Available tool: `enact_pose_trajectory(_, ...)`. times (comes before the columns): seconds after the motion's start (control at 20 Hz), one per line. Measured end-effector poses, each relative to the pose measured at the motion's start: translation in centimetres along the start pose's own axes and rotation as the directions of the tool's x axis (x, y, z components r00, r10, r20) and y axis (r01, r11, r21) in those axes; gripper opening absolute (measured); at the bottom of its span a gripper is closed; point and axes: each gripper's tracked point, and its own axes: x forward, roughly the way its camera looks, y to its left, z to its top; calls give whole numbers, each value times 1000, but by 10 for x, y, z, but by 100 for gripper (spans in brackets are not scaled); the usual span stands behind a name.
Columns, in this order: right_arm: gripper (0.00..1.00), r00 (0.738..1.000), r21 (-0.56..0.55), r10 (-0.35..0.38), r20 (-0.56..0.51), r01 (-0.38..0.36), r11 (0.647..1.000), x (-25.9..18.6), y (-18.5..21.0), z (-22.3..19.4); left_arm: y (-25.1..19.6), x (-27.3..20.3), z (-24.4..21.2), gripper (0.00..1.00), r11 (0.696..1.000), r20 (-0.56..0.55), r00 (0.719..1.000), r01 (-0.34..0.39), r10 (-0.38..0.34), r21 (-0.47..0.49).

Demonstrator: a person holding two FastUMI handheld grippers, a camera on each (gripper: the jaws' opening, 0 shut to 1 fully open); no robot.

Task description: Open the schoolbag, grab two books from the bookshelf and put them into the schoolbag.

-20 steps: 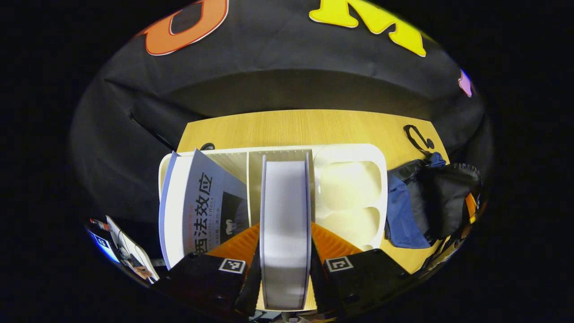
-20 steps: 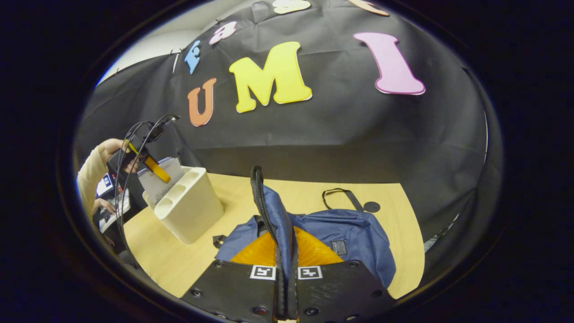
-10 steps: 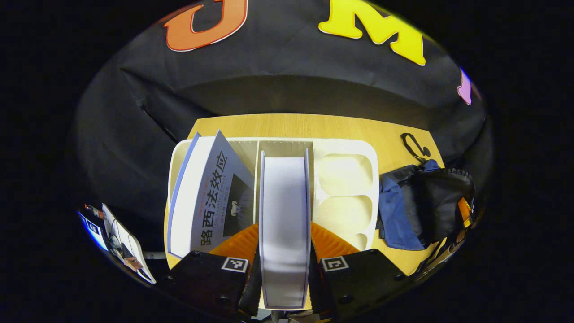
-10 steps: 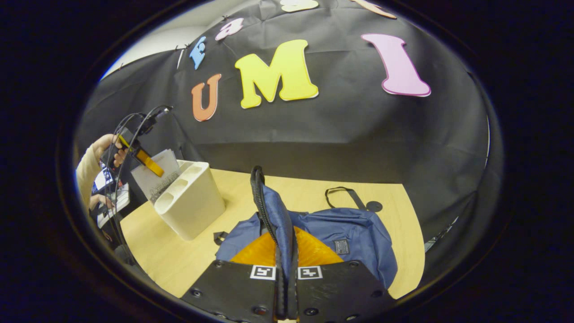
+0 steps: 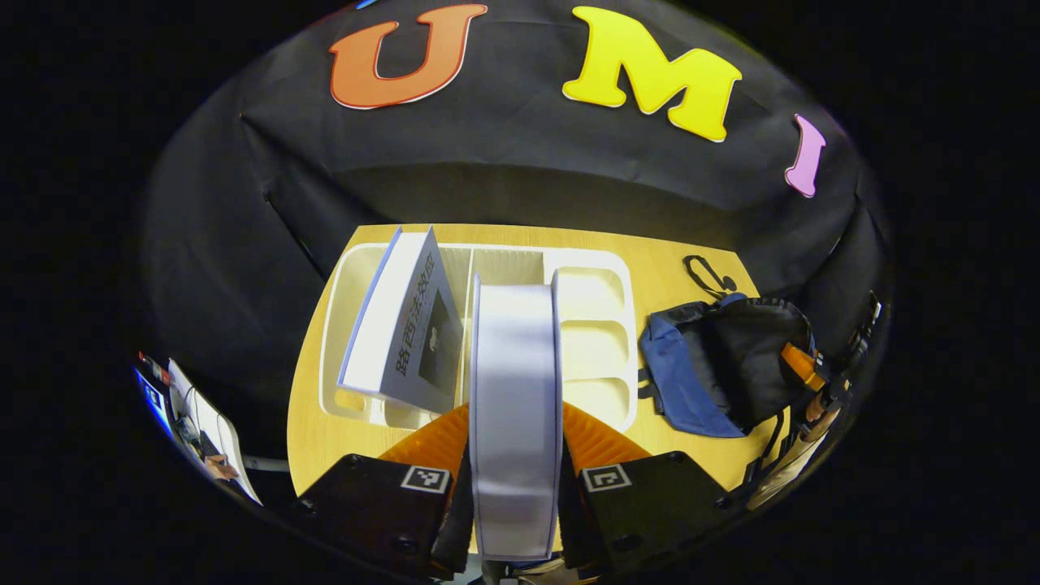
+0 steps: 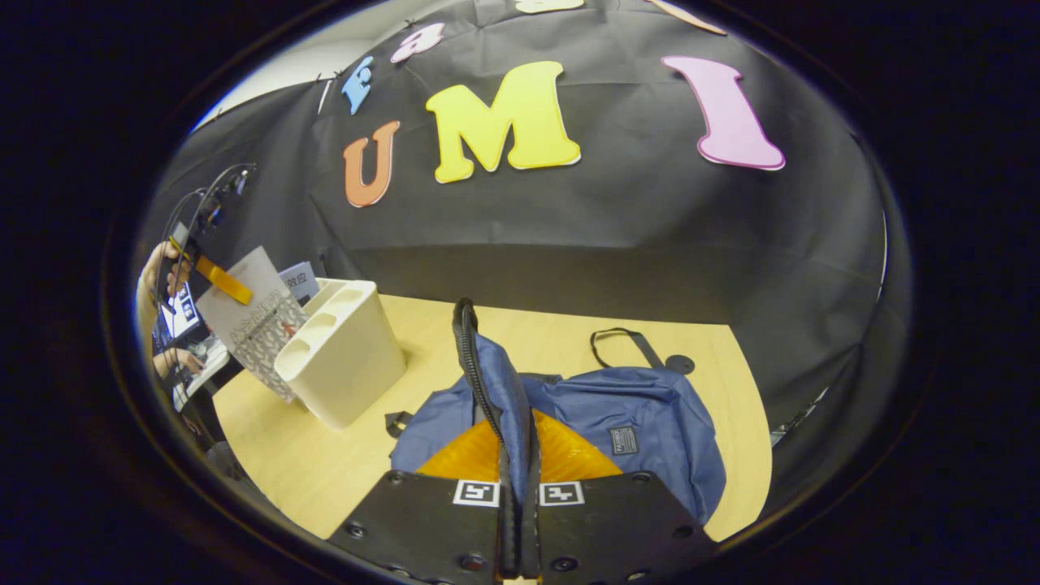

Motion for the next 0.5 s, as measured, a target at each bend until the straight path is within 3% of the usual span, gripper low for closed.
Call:
enact_pose_trajectory(0.05,3,1000,-2,-9,-5,9,1000,0,-1,-2,-2,-7,-2,45,1000,17,1000,1,-1,10)
enact_pose_trajectory(0.5,4,999,53,-23,-25,24,998,2,-2,-11,-17,-65,-11,45,994,214,977,-30,6,108)
